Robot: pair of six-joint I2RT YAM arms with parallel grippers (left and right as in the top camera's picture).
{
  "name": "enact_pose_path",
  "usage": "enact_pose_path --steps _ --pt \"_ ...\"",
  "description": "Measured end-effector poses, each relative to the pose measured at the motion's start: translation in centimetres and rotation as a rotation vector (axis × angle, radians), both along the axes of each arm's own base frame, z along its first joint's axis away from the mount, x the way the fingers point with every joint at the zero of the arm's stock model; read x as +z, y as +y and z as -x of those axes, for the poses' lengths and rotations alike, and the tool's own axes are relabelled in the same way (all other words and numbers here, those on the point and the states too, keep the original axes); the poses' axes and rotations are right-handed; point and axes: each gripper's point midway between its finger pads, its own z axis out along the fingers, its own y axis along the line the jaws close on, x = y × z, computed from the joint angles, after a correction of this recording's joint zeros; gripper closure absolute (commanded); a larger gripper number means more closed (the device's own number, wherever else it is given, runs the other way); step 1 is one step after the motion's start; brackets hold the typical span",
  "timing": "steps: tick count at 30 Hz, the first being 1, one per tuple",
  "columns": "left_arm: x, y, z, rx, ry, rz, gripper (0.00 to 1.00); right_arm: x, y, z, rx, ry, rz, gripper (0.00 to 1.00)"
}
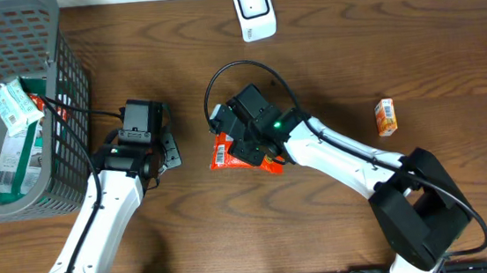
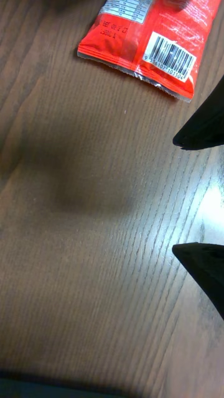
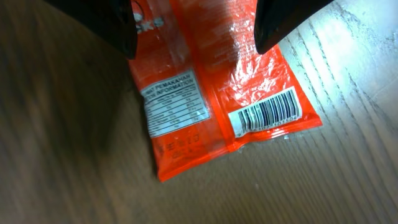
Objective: Scan the item barcode
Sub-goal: 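Move the right gripper to the red packet and grasp it, then drag the red packet rightward across the table with the right gripper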
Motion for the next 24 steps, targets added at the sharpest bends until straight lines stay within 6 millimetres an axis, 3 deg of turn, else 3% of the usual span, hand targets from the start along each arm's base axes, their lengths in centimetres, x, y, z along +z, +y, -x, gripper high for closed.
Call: enact_pose_path --steps 5,14,18,24 --pt "0.0 0.0 0.0 0.0 0.0 0.0 0.5 -2.4 -0.3 0.4 0.007 0.045 0.038 0.5" --pt "0.0 0.0 0.0 0.0 0.0 0.0 0.5 -3.1 -1.3 0.9 -0.014 0.079 0.092 0.94" --pt "0.0 0.0 0.0 0.0 0.0 0.0 0.5 -2.8 -2.5 0.0 -0.132 0.081 0.115 0.99" --pt "0.0 0.0 0.0 0.0 0.0 0.0 0.5 -3.3 -7.4 -1.8 -0.367 0.137 0.151 0.97"
